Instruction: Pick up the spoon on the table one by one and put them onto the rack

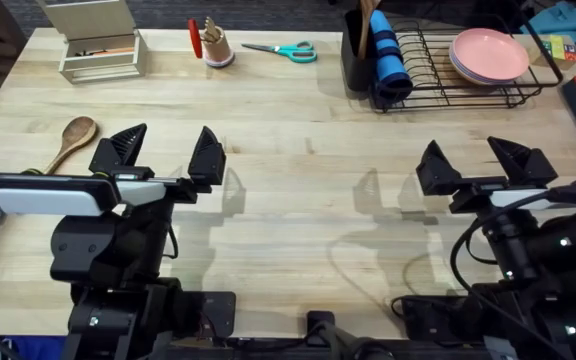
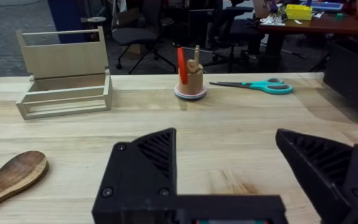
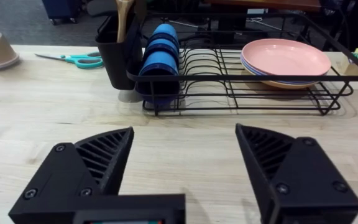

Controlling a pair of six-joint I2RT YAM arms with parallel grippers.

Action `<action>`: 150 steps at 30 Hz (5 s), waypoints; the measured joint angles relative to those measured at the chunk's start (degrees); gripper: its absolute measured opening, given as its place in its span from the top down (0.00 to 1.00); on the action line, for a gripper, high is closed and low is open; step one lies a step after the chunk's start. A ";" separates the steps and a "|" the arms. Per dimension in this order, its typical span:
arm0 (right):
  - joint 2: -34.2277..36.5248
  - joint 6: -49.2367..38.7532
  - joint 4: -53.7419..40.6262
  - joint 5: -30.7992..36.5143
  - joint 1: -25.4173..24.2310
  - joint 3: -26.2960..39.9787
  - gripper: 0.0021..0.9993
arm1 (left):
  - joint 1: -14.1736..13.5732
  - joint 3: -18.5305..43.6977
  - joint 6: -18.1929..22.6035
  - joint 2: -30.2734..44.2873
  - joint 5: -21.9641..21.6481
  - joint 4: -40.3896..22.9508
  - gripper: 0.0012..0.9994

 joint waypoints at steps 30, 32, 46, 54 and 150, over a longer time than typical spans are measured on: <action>0.09 1.29 -21.37 -0.01 0.04 8.38 0.00 | 0.01 7.73 0.67 0.04 -1.46 -15.29 0.01; 0.09 1.51 -24.10 -0.20 0.04 10.81 0.00 | 0.00 11.75 0.70 0.46 -1.48 -19.71 0.01; 13.00 4.31 -32.34 -3.30 0.04 30.06 0.00 | 0.00 38.32 0.70 20.44 -1.40 -34.46 0.01; 29.91 4.50 -39.82 -5.53 0.04 46.19 0.00 | 0.00 54.36 0.70 34.02 -1.31 -45.95 0.01; 54.97 1.25 -54.75 -1.22 0.04 73.29 0.00 | 44.41 79.95 29.92 104.19 -2.75 -41.13 0.01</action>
